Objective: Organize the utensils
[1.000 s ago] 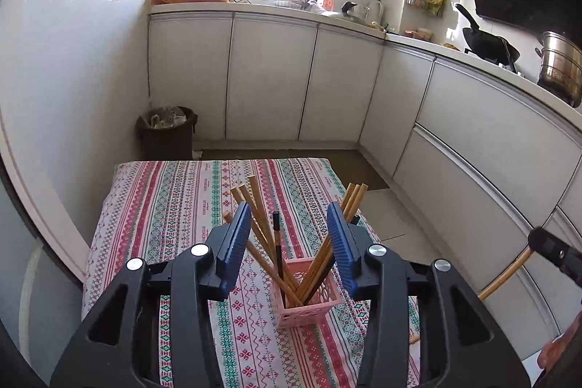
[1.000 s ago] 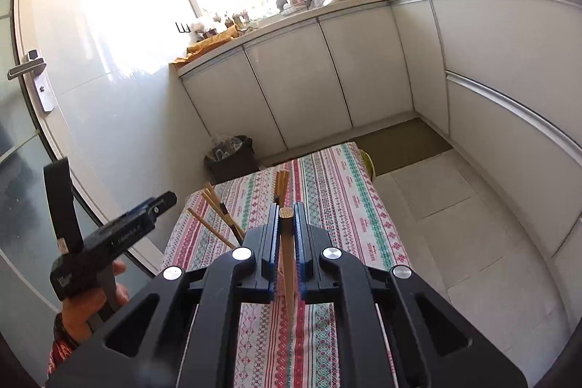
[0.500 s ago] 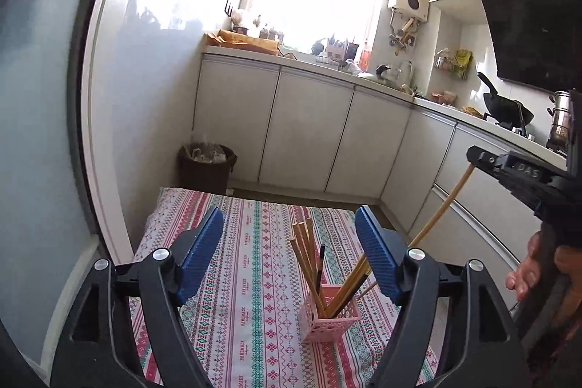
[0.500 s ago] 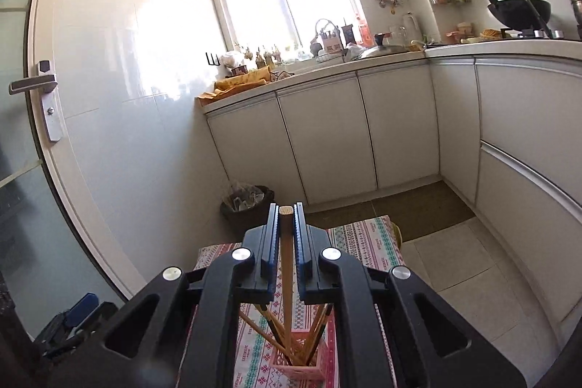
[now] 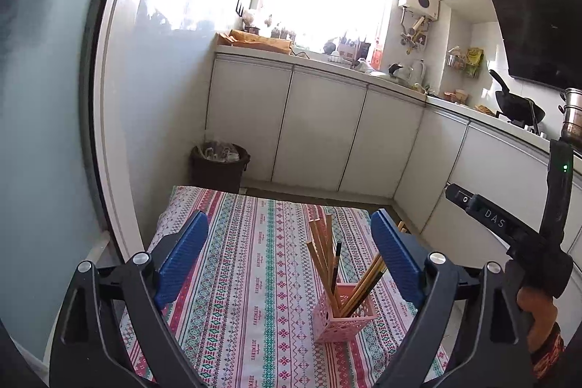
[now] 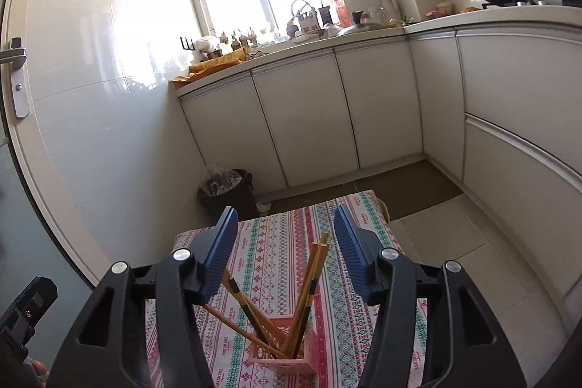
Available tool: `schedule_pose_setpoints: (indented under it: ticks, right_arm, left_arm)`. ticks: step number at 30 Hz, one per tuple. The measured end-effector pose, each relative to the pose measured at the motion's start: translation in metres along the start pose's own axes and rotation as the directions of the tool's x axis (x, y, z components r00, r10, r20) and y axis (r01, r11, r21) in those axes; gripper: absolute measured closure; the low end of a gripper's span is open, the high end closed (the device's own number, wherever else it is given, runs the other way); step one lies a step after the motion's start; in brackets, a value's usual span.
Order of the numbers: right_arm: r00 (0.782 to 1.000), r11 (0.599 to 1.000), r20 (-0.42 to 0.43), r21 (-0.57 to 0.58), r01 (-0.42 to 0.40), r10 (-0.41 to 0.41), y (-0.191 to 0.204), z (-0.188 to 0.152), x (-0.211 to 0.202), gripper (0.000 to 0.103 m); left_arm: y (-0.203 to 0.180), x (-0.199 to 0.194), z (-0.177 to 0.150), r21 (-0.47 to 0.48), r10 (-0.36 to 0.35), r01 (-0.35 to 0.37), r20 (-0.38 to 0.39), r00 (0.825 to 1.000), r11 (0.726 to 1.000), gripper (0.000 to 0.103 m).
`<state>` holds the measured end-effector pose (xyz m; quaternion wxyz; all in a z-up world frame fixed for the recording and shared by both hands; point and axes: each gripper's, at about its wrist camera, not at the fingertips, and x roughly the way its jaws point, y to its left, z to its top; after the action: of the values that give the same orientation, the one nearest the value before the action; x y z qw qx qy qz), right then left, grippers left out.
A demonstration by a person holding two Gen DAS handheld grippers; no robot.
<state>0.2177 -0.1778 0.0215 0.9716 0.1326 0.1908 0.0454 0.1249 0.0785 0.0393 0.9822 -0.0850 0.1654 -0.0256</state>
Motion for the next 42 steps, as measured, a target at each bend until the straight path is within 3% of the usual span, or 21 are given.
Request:
schedule_pose_setpoints:
  ticks: [3, 11, 16, 19, 24, 29, 42]
  right_arm:
    - [1.0, 1.0, 0.007, -0.005, 0.008, -0.008, -0.004, -0.002, -0.012, 0.037]
    - [1.0, 1.0, 0.023, -0.025, 0.005, -0.004, -0.008, -0.008, -0.045, 0.029]
    - [0.999, 0.999, 0.05, -0.046, 0.007, -0.005, -0.006, -0.011, -0.068, 0.012]
    - [0.995, 0.998, 0.087, -0.054, 0.043, -0.039, -0.008, -0.015, -0.084, 0.008]
    - [0.989, 0.991, 0.102, -0.07, 0.116, -0.108, -0.011, -0.02, -0.106, 0.007]
    - [0.984, 0.985, 0.095, -0.061, 0.159, -0.153, -0.018, -0.034, -0.129, 0.007]
    - [0.989, 0.988, 0.026, -0.049, 0.145, -0.144, -0.015, -0.066, -0.167, 0.007]
  left_arm:
    - [-0.008, -0.004, 0.0, 0.011, -0.01, 0.01, 0.014, 1.0, 1.0, 0.01]
    - [-0.027, -0.011, -0.001, 0.046, -0.03, 0.028, 0.025, 0.999, 0.999, 0.007]
    - [-0.044, -0.017, -0.008, 0.1, -0.038, 0.037, 0.009, 0.999, 0.994, 0.007]
    - [-0.053, -0.027, -0.012, 0.133, -0.034, 0.031, 0.024, 0.999, 0.991, 0.007]
    - [-0.059, -0.048, -0.023, 0.136, -0.022, 0.014, 0.051, 0.998, 0.991, 0.007]
    - [-0.062, -0.066, -0.032, 0.147, 0.045, -0.056, 0.073, 0.996, 0.988, 0.007]
    - [-0.076, -0.109, -0.048, 0.183, 0.151, -0.167, 0.097, 0.984, 0.969, 0.007]
